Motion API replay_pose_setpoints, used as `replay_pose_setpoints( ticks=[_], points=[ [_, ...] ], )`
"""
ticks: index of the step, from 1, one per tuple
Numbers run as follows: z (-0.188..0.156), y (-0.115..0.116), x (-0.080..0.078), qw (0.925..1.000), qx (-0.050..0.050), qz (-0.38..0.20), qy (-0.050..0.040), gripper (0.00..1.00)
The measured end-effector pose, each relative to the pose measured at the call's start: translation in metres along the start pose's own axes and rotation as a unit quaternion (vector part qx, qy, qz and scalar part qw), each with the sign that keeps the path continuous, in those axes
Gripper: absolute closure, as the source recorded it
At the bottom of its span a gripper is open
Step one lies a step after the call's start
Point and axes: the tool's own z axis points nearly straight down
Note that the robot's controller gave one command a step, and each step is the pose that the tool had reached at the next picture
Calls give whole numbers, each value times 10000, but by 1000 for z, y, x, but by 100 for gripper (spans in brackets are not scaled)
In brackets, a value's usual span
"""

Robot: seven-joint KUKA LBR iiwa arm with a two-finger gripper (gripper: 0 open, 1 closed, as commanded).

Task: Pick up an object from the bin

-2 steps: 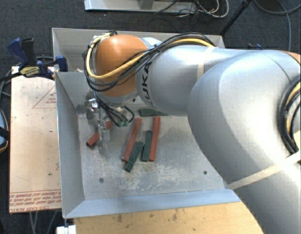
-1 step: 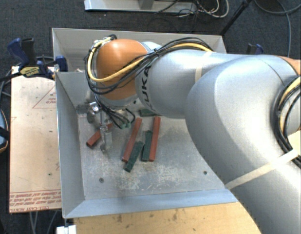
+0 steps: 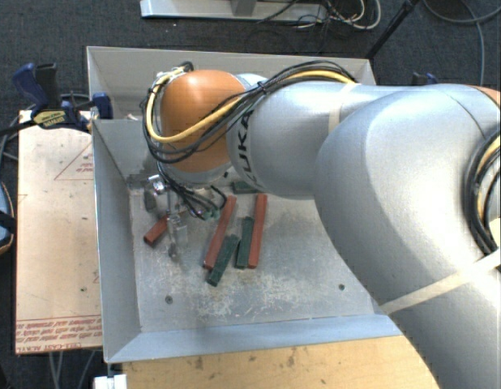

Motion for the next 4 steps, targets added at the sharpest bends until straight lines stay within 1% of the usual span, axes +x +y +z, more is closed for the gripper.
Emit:
replay_pose_setpoints(
  ticks=[1,2,4],
  points=[
    [5,-4,-11,9999,-5,115,-10,0],
    [-1,0,-1,10000,-5,12,-6,100],
    [-1,0,-1,10000,-5,14,-6,100]
  ],
)
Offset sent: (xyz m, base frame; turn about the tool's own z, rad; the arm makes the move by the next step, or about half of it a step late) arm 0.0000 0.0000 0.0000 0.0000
